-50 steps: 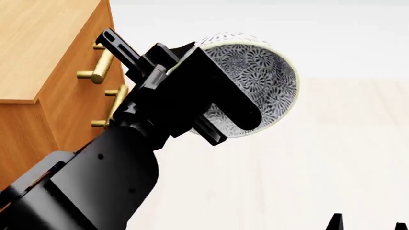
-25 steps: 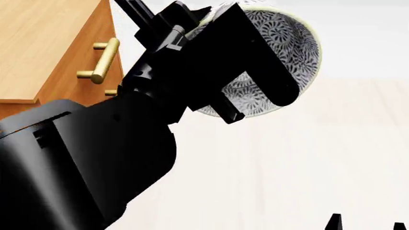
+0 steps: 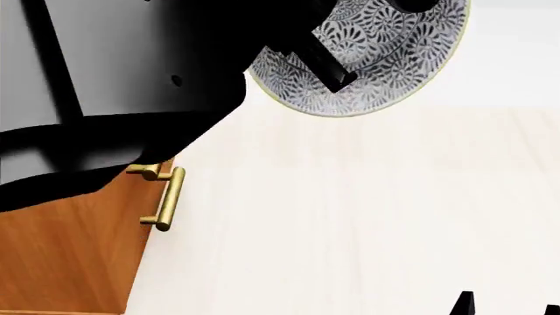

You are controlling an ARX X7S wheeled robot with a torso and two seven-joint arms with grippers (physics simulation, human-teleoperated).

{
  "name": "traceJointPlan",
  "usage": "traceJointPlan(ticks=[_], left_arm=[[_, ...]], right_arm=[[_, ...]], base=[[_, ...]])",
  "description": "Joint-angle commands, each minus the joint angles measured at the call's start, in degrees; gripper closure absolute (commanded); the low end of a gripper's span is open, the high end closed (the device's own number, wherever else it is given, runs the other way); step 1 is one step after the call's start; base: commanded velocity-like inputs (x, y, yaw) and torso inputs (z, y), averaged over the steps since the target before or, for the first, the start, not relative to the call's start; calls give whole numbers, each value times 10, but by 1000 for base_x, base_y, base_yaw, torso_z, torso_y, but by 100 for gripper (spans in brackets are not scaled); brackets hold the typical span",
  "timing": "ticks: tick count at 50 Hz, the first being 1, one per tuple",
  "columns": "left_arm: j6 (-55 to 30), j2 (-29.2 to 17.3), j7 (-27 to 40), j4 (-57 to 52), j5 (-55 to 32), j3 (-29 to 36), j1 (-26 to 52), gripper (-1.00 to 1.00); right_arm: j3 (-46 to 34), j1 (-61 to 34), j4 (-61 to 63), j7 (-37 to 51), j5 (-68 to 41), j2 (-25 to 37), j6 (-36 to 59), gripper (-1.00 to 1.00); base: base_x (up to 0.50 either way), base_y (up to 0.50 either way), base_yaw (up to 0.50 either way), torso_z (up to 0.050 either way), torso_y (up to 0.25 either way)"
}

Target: Put the bowl on top of the cabinet.

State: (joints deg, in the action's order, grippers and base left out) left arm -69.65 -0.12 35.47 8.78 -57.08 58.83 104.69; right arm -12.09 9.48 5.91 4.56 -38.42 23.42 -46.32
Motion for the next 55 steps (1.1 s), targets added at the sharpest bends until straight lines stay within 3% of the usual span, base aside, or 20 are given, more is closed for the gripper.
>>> traceJointPlan(ticks=[1,8,25,39,55], left_arm=[[65,0,25,126,-141,58,105,100],[102,-2,1,215,-191,49,111,100],[164,-1,-30,317,-195,63,146,100],[316,1,-67,415,-387,276,201,100],[406,1,-39,504,-488,296,192,100]], right_arm=[[5,2,1,2,4,-3,-2,-100],[5,2,2,0,2,-3,-1,-100],[9,1,2,-3,-12,0,2,-100],[12,-10,-6,-7,-37,5,13,-100],[13,-12,-8,-6,-32,2,18,-100]], base=[[0,0,0,0,0],[0,0,0,0,0],[0,0,0,0,1],[0,0,0,0,1],[0,0,0,0,0]])
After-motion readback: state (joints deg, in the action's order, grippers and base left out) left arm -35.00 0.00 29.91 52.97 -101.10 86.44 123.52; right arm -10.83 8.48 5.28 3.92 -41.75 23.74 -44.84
